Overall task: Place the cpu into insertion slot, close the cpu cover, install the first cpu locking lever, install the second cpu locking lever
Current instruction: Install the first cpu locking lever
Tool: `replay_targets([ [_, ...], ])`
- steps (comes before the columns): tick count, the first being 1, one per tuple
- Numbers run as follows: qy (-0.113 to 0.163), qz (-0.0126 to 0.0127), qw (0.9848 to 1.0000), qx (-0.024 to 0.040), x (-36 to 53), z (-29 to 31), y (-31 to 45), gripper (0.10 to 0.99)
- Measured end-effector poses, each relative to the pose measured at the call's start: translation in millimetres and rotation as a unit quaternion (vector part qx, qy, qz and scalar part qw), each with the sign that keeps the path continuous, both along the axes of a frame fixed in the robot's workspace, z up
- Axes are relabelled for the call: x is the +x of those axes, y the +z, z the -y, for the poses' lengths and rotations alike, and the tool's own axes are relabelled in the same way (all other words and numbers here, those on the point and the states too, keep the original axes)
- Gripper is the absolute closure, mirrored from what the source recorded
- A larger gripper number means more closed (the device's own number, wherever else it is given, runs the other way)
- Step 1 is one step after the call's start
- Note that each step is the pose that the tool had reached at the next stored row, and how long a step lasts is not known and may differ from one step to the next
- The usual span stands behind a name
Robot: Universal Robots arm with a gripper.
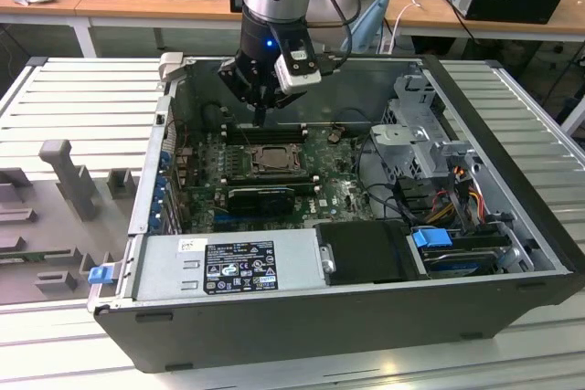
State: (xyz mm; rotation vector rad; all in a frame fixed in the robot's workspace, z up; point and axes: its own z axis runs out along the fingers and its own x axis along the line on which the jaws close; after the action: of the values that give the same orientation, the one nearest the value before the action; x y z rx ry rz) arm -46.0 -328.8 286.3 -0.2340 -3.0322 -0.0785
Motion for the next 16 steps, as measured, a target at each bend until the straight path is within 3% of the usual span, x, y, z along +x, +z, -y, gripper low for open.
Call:
replay_targets([
  [7, 0.044, 0.0, 0.999, 0.0, 0.0, 0.0, 0.0, 0.98],
  [9, 0.059, 0.0001, 0.9983, 0.0, 0.0, 0.0, 0.0, 0.98],
  [11, 0.086, 0.0012, 0.9963, -0.0001, -0.1, 0.0, 0.0, 0.98],
  [14, 0.097, 0.0114, 0.9953, 0.0006, 0.0, 0.1, -0.3, 0.98],
  [16, 0.103, 0.0195, 0.9944, 0.0015, 0.0, 0.1, -0.3, 0.98],
])
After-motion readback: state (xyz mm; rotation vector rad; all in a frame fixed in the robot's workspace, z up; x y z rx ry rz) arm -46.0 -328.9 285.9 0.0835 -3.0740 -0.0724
